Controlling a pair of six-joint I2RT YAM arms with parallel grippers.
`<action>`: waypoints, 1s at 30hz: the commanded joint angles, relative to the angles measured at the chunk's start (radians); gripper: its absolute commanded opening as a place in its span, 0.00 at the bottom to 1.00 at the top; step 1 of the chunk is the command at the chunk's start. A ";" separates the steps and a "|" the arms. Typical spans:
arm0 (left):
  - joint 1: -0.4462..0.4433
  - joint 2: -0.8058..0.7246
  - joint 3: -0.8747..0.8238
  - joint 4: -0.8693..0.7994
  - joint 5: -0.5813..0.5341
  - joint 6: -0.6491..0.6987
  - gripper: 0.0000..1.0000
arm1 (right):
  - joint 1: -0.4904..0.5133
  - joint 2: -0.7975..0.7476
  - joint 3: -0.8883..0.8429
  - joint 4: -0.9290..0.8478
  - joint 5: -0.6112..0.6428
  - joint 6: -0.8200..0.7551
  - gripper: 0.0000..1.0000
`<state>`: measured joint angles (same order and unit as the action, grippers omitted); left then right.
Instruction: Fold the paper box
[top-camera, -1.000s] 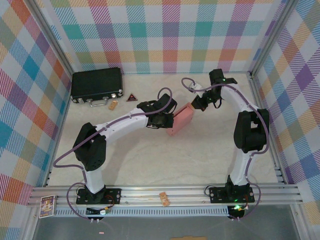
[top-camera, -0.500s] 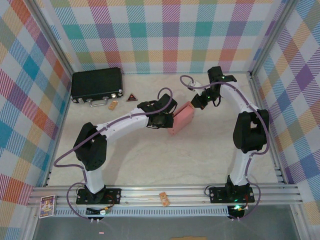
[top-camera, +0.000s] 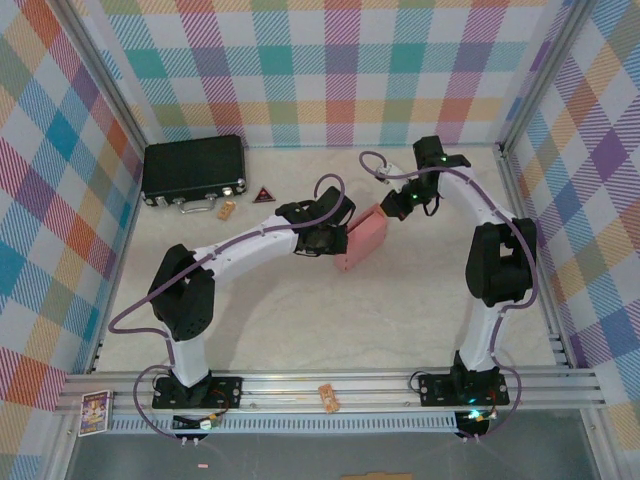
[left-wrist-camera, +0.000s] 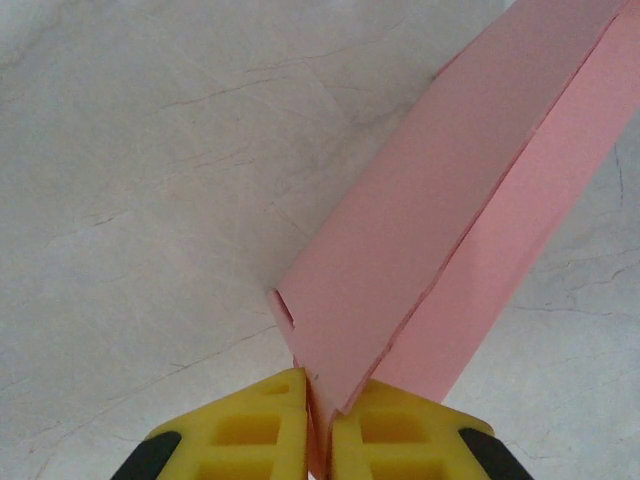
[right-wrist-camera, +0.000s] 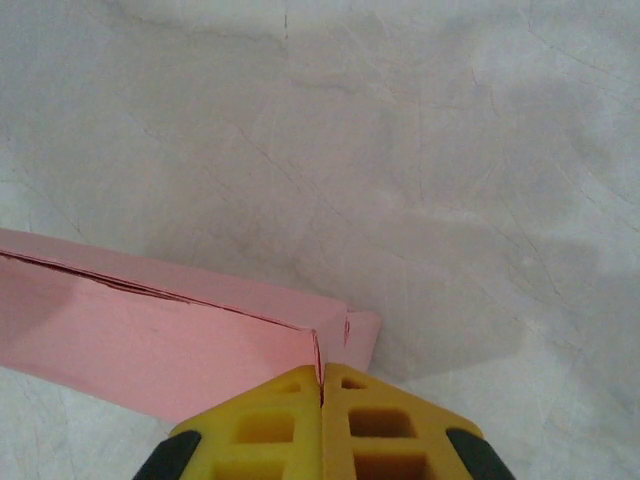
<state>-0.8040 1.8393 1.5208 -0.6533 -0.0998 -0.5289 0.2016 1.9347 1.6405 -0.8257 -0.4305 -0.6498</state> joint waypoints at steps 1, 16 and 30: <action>-0.012 0.024 0.027 0.033 -0.001 -0.027 0.11 | 0.032 -0.007 -0.041 -0.036 -0.031 0.038 0.00; -0.014 0.040 0.038 0.031 -0.008 -0.047 0.11 | 0.041 -0.036 -0.108 0.016 -0.004 0.064 0.00; -0.012 0.016 0.038 0.036 0.011 -0.063 0.15 | 0.043 -0.062 -0.169 0.071 0.043 0.103 0.00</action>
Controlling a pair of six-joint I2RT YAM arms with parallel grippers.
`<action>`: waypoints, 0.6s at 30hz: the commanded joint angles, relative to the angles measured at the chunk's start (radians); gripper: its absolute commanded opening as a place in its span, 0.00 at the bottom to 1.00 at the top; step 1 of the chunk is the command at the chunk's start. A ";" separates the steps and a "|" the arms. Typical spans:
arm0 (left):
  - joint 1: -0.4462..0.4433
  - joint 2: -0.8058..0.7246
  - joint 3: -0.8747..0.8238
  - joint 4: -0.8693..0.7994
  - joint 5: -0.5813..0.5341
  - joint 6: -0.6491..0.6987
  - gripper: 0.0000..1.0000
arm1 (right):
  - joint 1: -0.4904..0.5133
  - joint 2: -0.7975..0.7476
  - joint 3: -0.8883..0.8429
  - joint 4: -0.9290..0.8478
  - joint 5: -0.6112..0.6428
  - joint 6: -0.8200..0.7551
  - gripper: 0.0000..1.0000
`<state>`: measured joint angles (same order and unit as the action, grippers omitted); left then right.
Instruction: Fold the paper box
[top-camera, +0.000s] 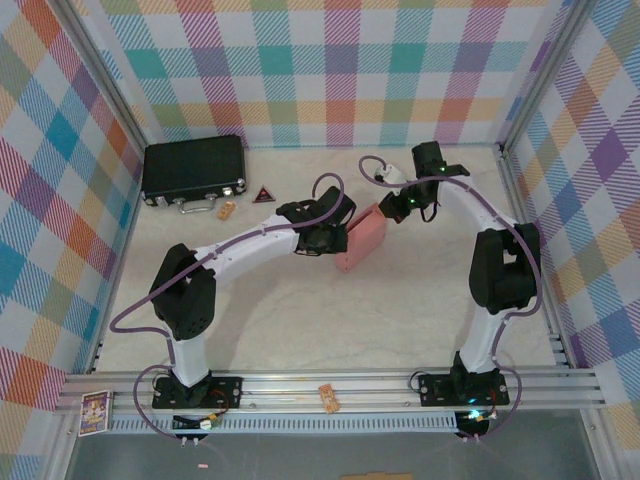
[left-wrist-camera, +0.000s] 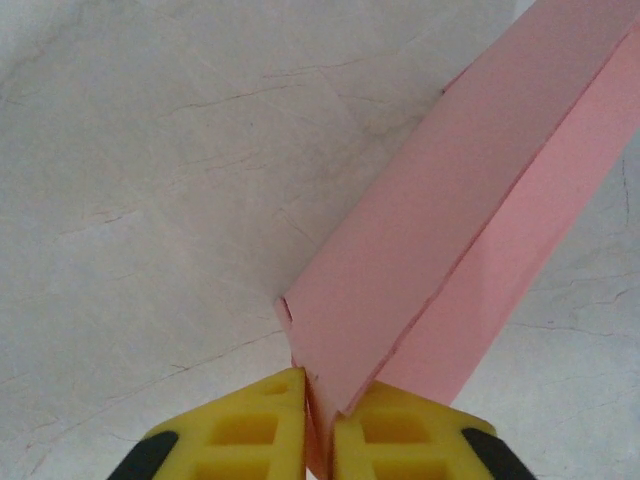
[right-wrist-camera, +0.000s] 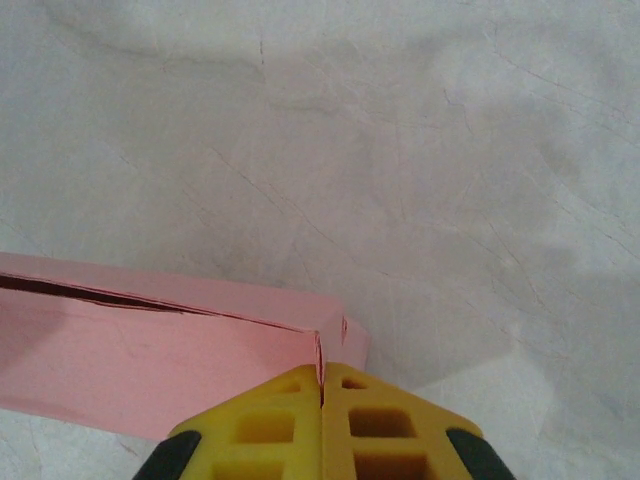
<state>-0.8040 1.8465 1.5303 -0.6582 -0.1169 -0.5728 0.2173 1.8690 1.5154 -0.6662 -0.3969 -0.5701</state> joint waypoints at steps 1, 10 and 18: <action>-0.012 0.008 0.026 0.047 0.038 -0.023 0.16 | 0.027 0.000 -0.049 -0.082 0.012 0.027 0.00; -0.014 -0.012 0.008 0.069 0.068 -0.035 0.24 | 0.027 -0.014 -0.060 -0.071 0.024 0.028 0.00; -0.015 -0.044 -0.012 0.068 0.062 -0.042 0.30 | 0.027 -0.014 -0.063 -0.065 0.038 0.031 0.00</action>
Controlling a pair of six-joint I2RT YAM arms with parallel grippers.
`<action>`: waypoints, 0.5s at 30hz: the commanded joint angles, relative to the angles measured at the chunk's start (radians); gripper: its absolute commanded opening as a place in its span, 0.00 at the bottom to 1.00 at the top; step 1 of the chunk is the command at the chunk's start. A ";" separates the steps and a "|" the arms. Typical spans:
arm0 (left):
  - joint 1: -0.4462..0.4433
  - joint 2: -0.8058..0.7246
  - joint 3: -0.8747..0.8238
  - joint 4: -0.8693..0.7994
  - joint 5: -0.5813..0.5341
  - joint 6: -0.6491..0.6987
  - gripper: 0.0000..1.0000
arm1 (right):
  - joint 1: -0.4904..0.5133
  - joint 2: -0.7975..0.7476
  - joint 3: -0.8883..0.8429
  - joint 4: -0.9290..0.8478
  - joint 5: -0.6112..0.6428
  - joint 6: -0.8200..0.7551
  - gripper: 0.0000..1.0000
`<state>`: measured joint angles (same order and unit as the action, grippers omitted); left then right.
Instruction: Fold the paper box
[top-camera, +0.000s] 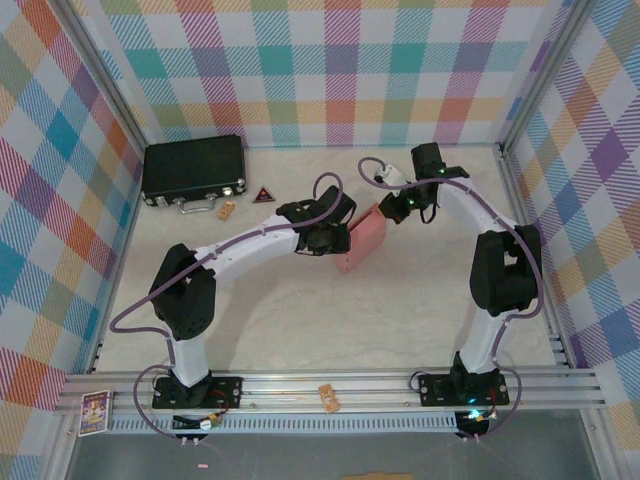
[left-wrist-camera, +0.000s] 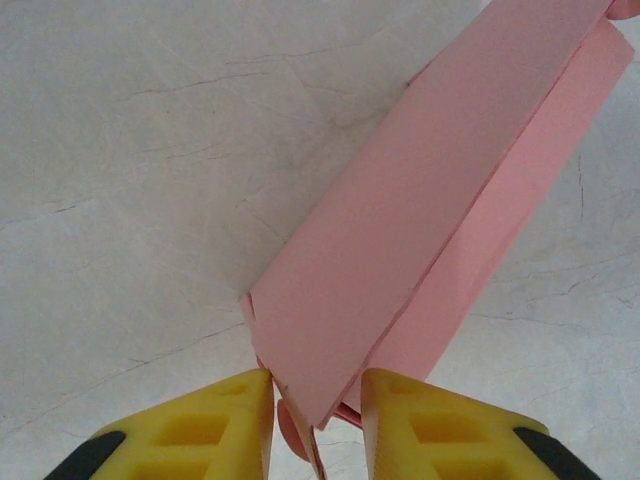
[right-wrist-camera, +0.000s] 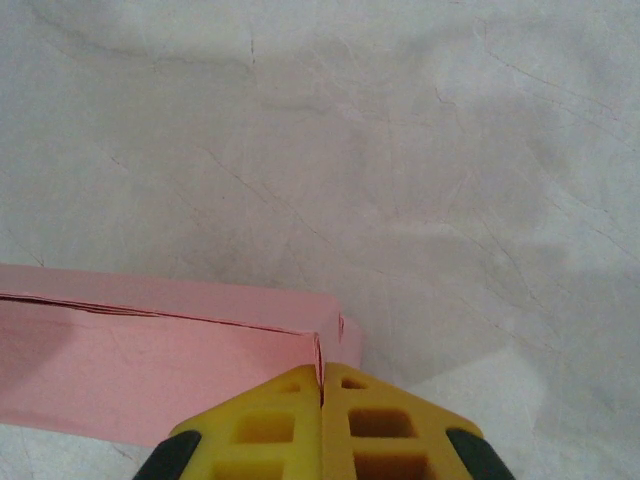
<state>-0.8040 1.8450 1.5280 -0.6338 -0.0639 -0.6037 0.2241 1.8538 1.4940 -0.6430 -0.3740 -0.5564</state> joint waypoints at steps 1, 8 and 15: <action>-0.015 -0.047 -0.011 0.046 0.011 -0.010 0.31 | 0.020 0.002 -0.041 -0.087 0.016 0.018 0.00; -0.015 -0.059 -0.030 0.054 0.033 -0.014 0.34 | 0.020 0.003 -0.041 -0.085 0.020 0.019 0.00; -0.018 -0.076 -0.052 0.058 0.042 -0.021 0.36 | 0.020 0.005 -0.038 -0.084 0.023 0.019 0.00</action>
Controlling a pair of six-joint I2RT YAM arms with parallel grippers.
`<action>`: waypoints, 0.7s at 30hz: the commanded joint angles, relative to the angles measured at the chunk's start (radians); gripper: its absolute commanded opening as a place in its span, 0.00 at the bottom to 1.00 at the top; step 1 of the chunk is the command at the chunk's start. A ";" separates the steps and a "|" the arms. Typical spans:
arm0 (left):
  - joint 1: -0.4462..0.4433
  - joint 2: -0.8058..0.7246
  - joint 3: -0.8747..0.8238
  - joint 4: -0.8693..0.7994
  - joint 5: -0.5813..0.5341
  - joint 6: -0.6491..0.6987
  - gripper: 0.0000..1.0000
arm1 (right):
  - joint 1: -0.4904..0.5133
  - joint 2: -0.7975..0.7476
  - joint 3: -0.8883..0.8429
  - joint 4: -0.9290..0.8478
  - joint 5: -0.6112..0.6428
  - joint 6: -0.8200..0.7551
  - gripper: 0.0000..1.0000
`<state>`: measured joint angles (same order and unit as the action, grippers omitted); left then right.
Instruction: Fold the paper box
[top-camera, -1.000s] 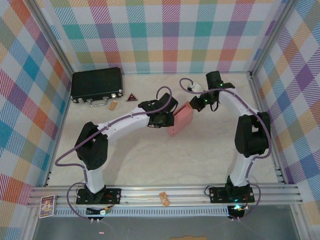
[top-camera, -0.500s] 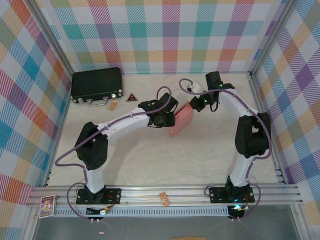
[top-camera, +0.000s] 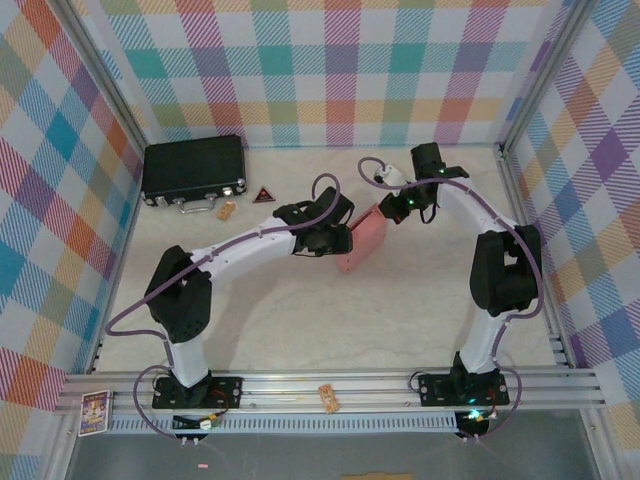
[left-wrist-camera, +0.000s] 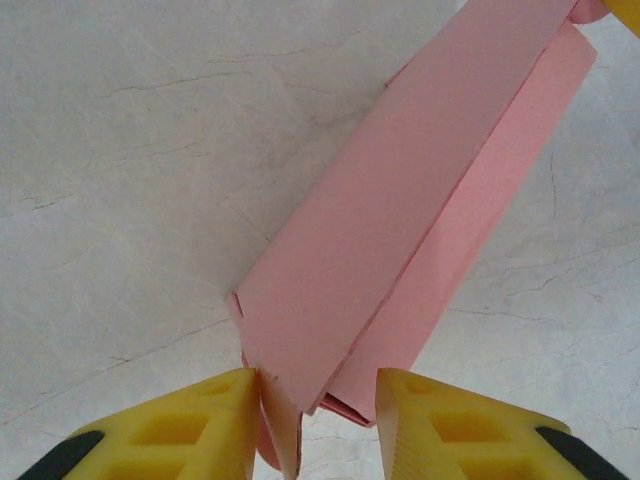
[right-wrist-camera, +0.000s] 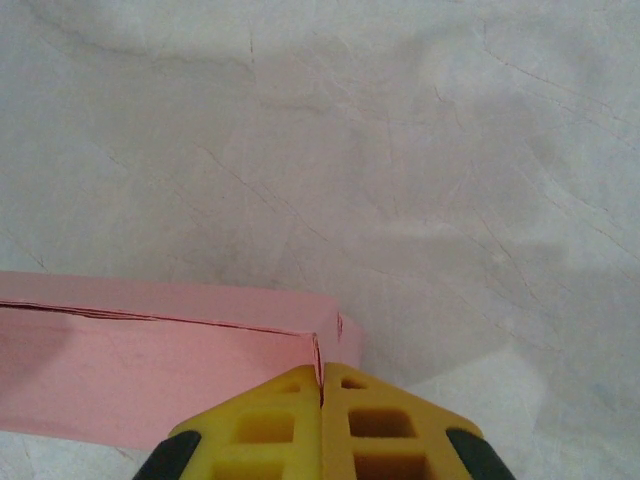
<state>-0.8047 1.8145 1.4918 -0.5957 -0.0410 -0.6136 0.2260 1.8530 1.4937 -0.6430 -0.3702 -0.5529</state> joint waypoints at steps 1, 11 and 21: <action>-0.017 -0.046 -0.018 0.021 0.022 -0.010 0.36 | 0.019 0.006 -0.038 -0.084 0.019 0.016 0.00; -0.022 -0.048 -0.035 0.032 0.044 -0.020 0.37 | 0.018 0.009 -0.035 -0.085 0.023 0.017 0.00; -0.026 -0.042 -0.043 0.068 0.068 -0.040 0.37 | 0.019 0.010 -0.038 -0.086 0.025 0.018 0.00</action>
<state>-0.8169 1.7977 1.4647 -0.5690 0.0013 -0.6365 0.2306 1.8530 1.4937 -0.6434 -0.3695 -0.5529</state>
